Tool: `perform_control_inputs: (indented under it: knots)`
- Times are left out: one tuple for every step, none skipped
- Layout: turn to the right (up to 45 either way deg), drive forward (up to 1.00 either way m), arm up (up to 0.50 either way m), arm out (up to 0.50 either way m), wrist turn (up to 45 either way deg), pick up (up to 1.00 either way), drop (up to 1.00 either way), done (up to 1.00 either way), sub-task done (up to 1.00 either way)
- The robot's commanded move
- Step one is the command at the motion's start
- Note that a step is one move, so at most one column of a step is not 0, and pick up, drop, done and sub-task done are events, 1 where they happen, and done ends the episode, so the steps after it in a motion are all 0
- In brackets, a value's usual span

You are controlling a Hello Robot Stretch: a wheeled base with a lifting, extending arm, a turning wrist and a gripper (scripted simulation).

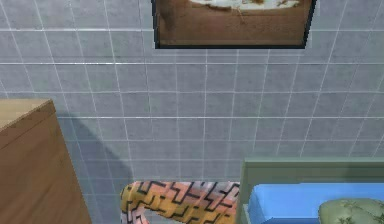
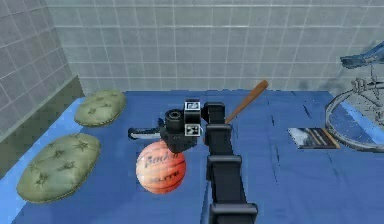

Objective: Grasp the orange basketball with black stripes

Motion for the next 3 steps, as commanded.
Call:
perform_control_inputs:
  knots:
    - [0.0, 0.0, -0.3, 0.0, 0.0, 0.0, 0.0, 0.0, 0.0]
    - [0.0, 0.0, 0.0, 0.0, 0.0, 1.0, 0.0, 0.0, 0.0]
    - [0.0, 0.0, 0.1, 0.0, 0.0, 0.0, 0.0, 0.0, 0.0]
